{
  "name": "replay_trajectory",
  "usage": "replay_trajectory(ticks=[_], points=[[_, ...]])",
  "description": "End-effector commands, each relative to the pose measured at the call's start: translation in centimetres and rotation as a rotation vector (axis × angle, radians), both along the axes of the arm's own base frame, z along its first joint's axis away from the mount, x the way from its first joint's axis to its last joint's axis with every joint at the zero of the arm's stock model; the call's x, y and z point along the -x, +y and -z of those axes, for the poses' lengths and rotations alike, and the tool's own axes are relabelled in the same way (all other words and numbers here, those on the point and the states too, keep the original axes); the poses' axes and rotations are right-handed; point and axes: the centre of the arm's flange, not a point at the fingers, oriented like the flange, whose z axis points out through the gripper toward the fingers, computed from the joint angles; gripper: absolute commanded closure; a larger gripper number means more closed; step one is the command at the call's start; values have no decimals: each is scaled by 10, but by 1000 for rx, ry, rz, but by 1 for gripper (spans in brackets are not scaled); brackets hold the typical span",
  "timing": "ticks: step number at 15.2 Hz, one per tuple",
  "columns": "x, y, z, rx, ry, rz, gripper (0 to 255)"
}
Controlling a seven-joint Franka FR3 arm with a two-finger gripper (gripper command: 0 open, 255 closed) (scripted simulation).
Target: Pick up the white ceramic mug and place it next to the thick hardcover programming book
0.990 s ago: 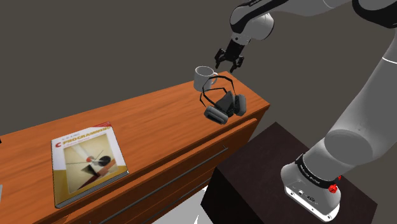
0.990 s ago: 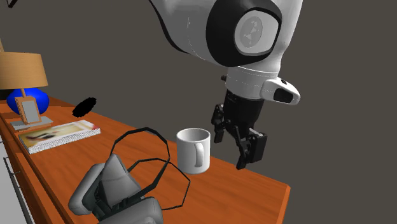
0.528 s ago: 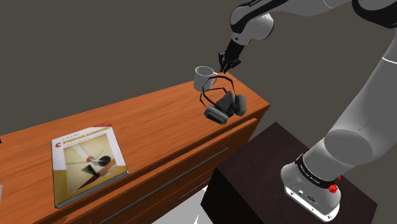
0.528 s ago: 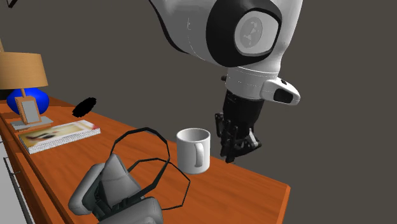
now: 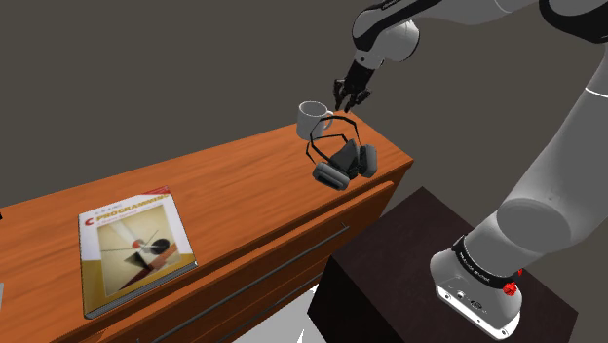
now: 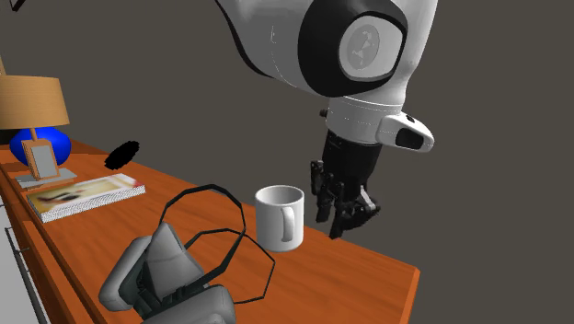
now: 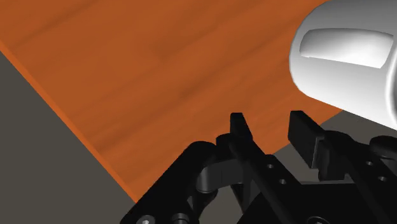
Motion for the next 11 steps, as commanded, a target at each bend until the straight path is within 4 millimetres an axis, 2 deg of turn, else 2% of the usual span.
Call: replay_trajectory(ticks=[1,11], points=[[-5,15,-5,19,6,-4,0],[-49,168,-35,207,70,-48,0]])
